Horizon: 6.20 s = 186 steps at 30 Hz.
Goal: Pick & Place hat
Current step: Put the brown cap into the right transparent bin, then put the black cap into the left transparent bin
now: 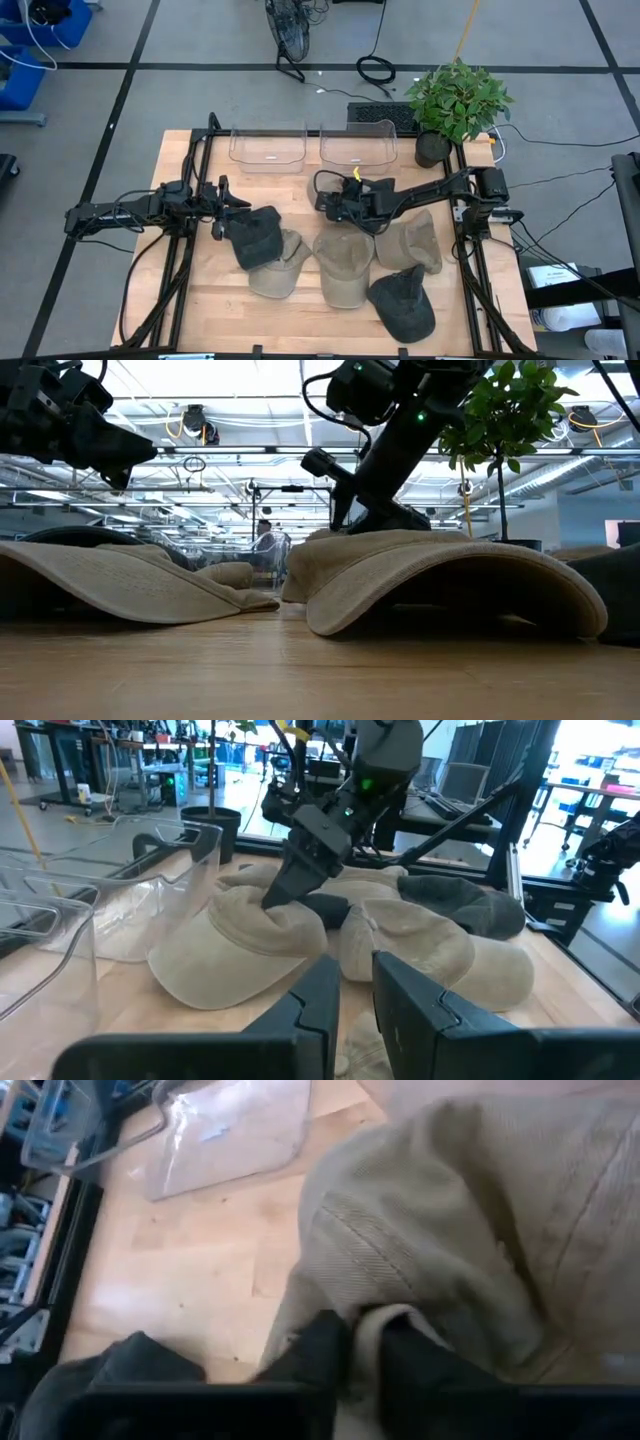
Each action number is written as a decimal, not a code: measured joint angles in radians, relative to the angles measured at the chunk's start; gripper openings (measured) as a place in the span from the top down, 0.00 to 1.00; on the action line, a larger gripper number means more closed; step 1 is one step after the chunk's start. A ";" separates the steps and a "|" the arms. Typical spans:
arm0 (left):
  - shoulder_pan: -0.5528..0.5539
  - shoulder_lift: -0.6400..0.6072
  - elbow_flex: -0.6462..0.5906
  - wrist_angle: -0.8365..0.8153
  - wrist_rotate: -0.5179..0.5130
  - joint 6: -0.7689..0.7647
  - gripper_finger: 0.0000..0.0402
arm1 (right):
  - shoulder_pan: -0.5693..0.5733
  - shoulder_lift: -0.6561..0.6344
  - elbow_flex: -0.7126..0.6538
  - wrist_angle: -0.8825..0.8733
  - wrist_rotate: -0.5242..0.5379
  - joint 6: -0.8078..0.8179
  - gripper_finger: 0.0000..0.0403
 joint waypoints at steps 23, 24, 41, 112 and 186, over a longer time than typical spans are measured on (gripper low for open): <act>0.000 0.000 0.000 0.000 -0.055 0.006 0.83 | 0.027 -0.365 0.204 -0.174 -0.203 -0.690 1.00; 0.000 0.000 0.000 0.000 -0.065 0.006 0.83 | 0.018 -0.364 0.236 -0.212 -0.221 -0.718 1.00; 0.000 0.000 0.000 0.002 -0.169 0.003 0.83 | -0.275 -0.316 0.450 -0.356 -0.568 -1.257 1.00; 0.001 0.029 0.000 0.002 -0.293 0.047 0.83 | -0.473 -0.064 0.245 -0.380 -0.173 -2.304 0.80; -0.067 1.039 0.864 -0.949 -0.214 -0.714 0.38 | 0.310 -0.480 -0.108 -0.783 -0.072 -0.601 1.00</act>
